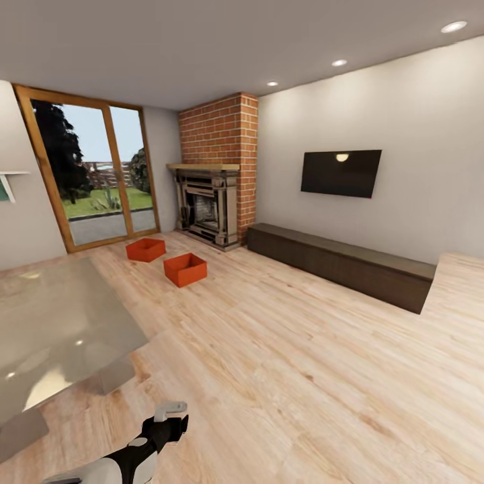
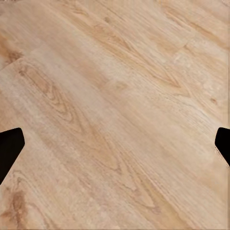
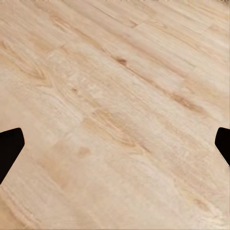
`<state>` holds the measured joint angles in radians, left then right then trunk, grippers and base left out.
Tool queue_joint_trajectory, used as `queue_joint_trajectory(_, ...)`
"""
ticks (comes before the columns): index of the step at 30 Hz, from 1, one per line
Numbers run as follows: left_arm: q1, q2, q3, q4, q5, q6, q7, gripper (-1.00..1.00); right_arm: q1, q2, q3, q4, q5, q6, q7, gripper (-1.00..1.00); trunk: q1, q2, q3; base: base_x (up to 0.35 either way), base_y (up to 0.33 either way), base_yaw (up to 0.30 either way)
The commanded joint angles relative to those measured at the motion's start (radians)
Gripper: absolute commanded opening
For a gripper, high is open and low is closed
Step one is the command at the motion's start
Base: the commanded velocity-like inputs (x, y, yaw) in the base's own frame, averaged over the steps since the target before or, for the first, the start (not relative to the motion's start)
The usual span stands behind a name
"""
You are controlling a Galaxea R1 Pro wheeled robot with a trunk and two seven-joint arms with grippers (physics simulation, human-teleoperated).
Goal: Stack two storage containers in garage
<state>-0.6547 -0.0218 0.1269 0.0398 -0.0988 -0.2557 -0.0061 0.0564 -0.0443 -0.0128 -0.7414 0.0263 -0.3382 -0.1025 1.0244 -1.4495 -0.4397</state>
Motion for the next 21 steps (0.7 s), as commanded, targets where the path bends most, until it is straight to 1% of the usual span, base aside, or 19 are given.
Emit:
queue_joint_trajectory(1, -0.002, 0.000, 0.009, 0.004, -0.010, -0.007, 0.000, 1.00, 0.000, 0.000, 0.001, -0.001, 0.003, -0.001, -0.004, 1.00, 0.001, -0.001, -0.001, 0.312, -0.185, 0.000)
queue_joint_trajectory(6, -0.002, -0.001, 0.008, 0.005, -0.010, -0.007, 0.000, 1.00, 0.000, 0.000, 0.001, -0.001, 0.003, -0.001, -0.004, 1.00, 0.001, -0.001, -0.001, 0.309, -0.196, 0.043)
queue_joint_trajectory(18, -0.002, 0.002, 0.008, 0.004, -0.010, -0.007, 0.000, 1.00, 0.000, 0.000, 0.001, -0.001, 0.003, -0.001, -0.004, 1.00, 0.001, -0.001, -0.001, 0.304, -0.211, 0.244)
queue_joint_trajectory(21, -0.002, 0.001, 0.008, 0.005, -0.010, -0.007, 0.000, 1.00, 0.000, 0.000, 0.001, -0.001, 0.003, -0.001, -0.003, 1.00, 0.001, -0.001, -0.001, 0.304, -0.212, 0.120)
